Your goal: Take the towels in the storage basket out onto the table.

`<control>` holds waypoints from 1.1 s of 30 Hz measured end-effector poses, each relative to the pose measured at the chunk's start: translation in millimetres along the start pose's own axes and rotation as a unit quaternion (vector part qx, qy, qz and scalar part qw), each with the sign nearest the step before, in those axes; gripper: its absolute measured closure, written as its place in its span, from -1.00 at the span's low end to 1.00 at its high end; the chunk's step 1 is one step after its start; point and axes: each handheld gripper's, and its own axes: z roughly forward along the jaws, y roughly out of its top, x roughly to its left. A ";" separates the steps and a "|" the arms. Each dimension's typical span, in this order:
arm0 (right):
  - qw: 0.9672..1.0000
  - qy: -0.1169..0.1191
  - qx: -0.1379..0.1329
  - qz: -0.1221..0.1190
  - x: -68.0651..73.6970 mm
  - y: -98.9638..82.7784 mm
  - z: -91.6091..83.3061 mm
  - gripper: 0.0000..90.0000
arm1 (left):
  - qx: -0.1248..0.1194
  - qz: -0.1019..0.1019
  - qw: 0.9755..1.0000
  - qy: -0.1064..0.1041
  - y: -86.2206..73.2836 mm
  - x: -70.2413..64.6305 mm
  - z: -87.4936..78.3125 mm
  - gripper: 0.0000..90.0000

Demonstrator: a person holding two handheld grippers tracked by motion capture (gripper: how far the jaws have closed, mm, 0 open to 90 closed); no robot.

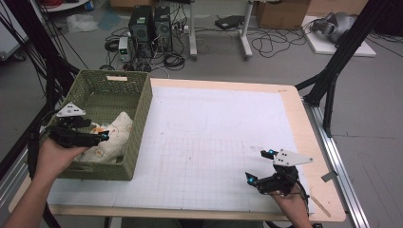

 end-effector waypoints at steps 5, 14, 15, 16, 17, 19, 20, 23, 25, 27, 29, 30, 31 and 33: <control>1.000 0.001 0.000 0.000 0.1 0.1 0.3 -0.98 | 0.010 0.005 1.000 0.004 2.9 0.3 1.0 -0.53; 1.000 -0.001 0.000 0.000 -0.4 0.0 -0.1 -0.98 | 0.024 0.013 0.999 0.017 7.6 1.9 5.1 -0.51; 1.000 0.000 0.000 0.001 -0.3 0.0 -0.1 -0.98 | 0.027 0.014 0.999 0.017 8.1 2.3 5.6 -0.51; 1.000 0.000 0.000 0.000 -0.3 0.0 -0.2 -0.98 | 0.030 0.015 0.999 0.017 8.4 2.7 6.2 -0.50; 1.000 0.001 0.000 0.000 -0.2 0.0 -0.2 -0.98 | 0.031 0.016 0.999 0.018 8.7 3.1 6.8 -0.50; 1.000 -0.001 -0.001 0.000 -0.7 -0.1 -0.1 -0.98 | 0.036 0.017 0.999 0.020 9.4 3.9 7.6 -0.49; 1.000 0.000 -0.001 0.000 -0.7 -0.1 -0.1 -0.98 | 0.037 0.017 0.999 0.021 9.6 4.0 8.2 -0.49; 1.000 0.000 0.000 0.001 -0.6 0.0 0.0 -0.98 | 0.046 0.019 0.999 0.022 10.3 5.3 10.4 -0.49; 1.000 0.000 0.000 0.001 -0.6 0.0 0.1 -0.98 | 0.052 0.020 0.998 0.021 10.4 6.3 12.1 -0.48; 1.000 -0.001 -0.001 0.000 -0.6 0.0 -0.1 -0.98 | 0.064 0.022 0.998 0.019 10.1 7.1 13.9 -0.43; 1.000 0.000 -0.001 0.001 -0.7 0.0 -0.3 -0.98 | 0.079 0.025 0.996 0.015 9.1 8.0 15.7 -0.37; 1.000 0.000 -0.002 0.001 -0.8 -0.1 -0.2 -0.98 | 0.088 0.026 0.996 0.010 8.5 8.6 16.3 -0.31; 1.000 0.001 -0.002 0.001 -0.9 -0.1 -0.1 -0.98 | 0.095 0.029 0.995 0.005 7.9 8.8 16.6 -0.21; 1.000 0.000 -0.001 0.001 -0.7 0.0 0.1 -0.98 | 0.107 0.034 0.994 -0.002 6.7 8.7 17.7 -0.05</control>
